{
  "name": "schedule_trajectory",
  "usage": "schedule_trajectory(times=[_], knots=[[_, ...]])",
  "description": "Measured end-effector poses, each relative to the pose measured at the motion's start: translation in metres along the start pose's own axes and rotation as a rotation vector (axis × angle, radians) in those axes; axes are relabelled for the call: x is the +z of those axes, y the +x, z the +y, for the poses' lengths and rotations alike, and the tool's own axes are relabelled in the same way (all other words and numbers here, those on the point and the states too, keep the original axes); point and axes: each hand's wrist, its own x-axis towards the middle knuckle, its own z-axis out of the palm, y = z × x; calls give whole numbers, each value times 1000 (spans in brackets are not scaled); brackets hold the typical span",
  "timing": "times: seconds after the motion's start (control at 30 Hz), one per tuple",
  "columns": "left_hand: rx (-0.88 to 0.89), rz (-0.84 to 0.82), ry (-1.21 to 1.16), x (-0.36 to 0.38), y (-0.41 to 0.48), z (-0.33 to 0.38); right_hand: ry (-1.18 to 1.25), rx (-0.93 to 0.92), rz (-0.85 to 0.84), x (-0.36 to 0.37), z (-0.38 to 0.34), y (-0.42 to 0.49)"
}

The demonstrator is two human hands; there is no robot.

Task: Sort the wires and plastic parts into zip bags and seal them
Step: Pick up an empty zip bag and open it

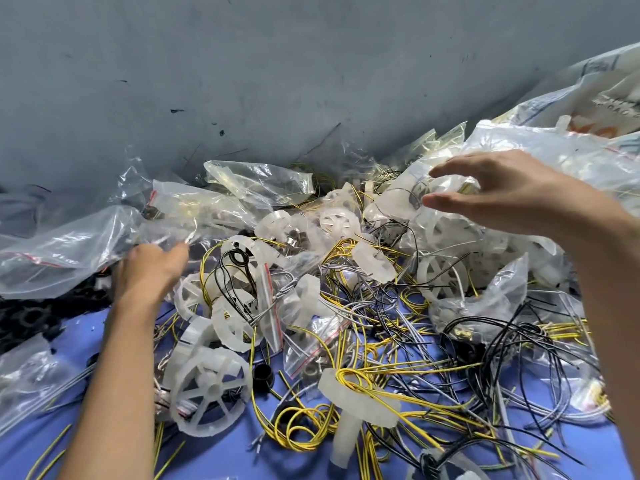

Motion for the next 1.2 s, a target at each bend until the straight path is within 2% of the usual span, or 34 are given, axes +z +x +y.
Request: schedule_trajectory(times=[0.13, 0.2, 0.23, 0.33, 0.43, 0.57, 0.63, 0.7, 0.8, 0.93, 1.07, 1.13, 1.2], knots=[[188, 343, -108, -32, 0, 21, 48, -24, 28, -2, -3, -2], [259, 372, -255, -44, -1, 32, 70, -30, 14, -2, -6, -3], [288, 331, -360, -48, -4, 37, 85, -37, 3, -1, -7, -3], [376, 71, -680, -53, -22, 51, 108, -71, -33, 2, -8, -3], [455, -76, -792, -53, -38, 61, 76, -94, -82, 5, -9, -3], [535, -208, -891, -55, -50, 73, 110, -134, -230, 8, -11, -2], [566, -240, -914, -55, -55, 79, 211, -174, -285, 9, -13, -3], [597, -257, -907, -55, -58, 82, 327, -208, -267, 8, -17, -3], [642, -234, -779, -54, -59, 83, 353, -220, -103, 6, -22, -5], [600, -156, -621, -53, -56, 83, 337, -341, 170, 4, -30, -8], [585, 13, -440, -54, -62, 91, 260, -366, 281, 7, -38, -8], [663, -12, -462, -63, -69, 98, 226, -369, 286, 10, -42, -7], [770, -141, -510, -73, -83, 106, 193, -376, 280, 13, -45, -6]])
